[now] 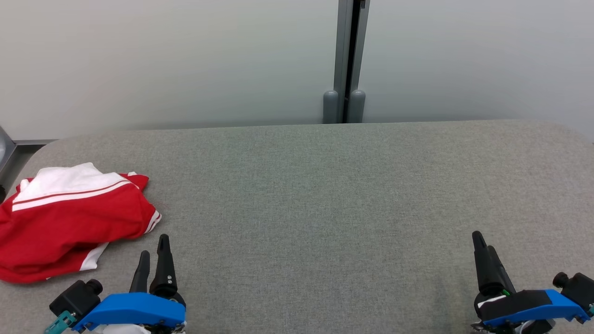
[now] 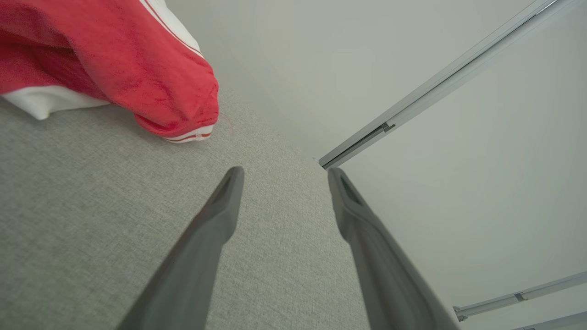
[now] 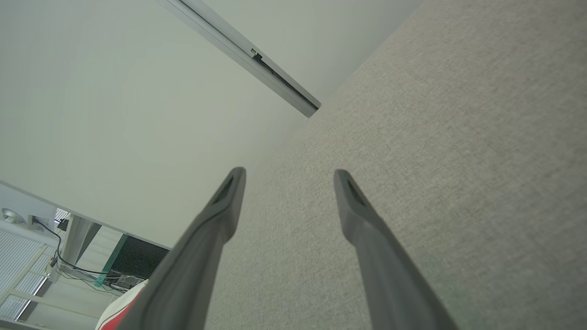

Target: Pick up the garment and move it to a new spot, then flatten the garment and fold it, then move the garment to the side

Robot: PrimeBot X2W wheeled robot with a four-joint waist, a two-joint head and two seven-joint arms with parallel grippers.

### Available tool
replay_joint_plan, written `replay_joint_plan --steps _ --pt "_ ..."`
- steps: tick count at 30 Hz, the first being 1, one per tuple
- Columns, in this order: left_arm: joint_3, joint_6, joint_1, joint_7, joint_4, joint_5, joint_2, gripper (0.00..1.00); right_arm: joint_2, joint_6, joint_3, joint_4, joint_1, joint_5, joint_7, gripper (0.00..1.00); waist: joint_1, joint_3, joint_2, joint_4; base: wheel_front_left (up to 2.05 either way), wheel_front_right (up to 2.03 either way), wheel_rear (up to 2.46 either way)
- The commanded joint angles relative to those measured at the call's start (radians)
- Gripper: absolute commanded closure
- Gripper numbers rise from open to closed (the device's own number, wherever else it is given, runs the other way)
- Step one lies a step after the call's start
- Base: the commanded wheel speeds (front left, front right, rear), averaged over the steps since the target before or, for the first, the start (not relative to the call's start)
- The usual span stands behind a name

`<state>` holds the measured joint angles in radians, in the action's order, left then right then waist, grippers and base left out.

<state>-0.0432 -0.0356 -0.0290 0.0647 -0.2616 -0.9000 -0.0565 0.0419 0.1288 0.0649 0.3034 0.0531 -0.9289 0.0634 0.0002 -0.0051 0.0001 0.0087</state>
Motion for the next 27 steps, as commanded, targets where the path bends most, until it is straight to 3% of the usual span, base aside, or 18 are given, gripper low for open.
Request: replay_joint_plan --steps 1,27 --pt "-0.004 0.005 -0.01 0.011 0.017 0.038 -0.008 0.0 0.006 0.001 -0.006 -0.007 0.004 0.036 0.012 0.0 -0.0002 0.0 -0.0001 0.0 0.0 0.0 0.0" --pt "-0.062 0.034 0.01 0.091 -0.002 0.393 -0.03 0.0 0.009 0.002 0.011 0.004 -0.006 0.395 0.07 0.0 -0.0002 -0.005 -0.0001 0.008 0.0 0.0 0.0"
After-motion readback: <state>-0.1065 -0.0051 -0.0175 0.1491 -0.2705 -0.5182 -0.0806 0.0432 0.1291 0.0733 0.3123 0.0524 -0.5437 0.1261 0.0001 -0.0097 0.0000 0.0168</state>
